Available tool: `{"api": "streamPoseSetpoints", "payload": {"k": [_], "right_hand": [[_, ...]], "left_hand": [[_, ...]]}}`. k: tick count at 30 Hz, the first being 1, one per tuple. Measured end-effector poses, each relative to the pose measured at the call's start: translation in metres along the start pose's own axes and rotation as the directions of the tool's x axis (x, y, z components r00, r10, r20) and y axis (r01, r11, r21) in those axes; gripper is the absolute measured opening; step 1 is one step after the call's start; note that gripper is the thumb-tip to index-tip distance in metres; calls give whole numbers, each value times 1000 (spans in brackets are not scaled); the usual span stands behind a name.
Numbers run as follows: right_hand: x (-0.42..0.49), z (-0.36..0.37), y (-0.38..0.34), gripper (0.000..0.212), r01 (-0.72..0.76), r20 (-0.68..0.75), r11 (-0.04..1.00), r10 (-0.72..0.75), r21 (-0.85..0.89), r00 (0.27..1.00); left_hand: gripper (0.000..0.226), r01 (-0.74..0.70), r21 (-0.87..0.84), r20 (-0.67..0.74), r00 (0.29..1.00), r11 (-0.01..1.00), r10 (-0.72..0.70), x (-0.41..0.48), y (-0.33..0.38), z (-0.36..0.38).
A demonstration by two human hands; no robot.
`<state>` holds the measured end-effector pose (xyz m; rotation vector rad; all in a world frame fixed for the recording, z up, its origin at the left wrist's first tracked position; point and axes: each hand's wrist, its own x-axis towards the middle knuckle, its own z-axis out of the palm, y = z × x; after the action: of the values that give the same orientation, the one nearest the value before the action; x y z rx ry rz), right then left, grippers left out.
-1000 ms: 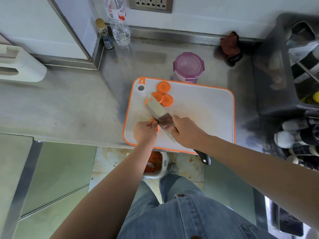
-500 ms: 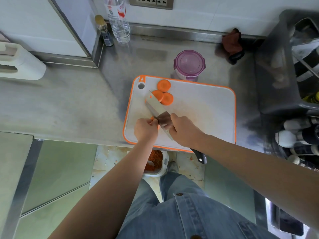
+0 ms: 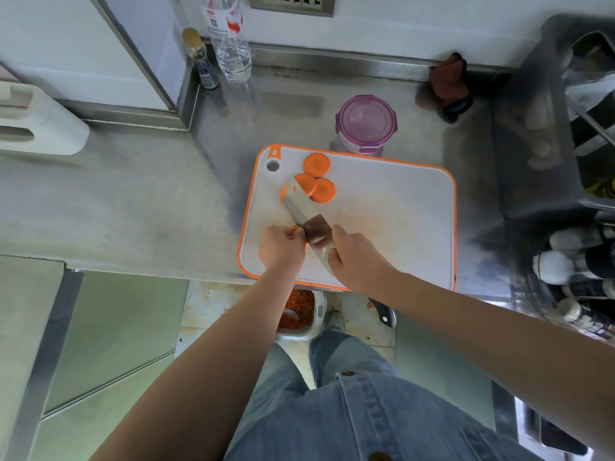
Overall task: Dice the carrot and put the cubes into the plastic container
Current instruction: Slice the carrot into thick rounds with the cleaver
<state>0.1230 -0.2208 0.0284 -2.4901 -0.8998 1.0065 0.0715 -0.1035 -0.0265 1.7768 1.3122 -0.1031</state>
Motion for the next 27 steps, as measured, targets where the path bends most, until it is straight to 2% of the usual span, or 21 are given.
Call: {"api": "streamPoseSetpoints", "payload": {"k": [9,16,27], "right_hand": [[29,-3,-20,3,5,-43,997,-2,72,999],[1,4,0,8,-12,-5,1000,12,26,1000],[29,7,-23,14,-9,-33,998,11,56,999]], "left_hand": [[22,23,-12,-28,999,1000,-23,-2,4,0],[24,0,7,11,1000,1000,0,1,2,-2],[25,20,-9,1,1000,1000,-20,-2,6,-5]]}}
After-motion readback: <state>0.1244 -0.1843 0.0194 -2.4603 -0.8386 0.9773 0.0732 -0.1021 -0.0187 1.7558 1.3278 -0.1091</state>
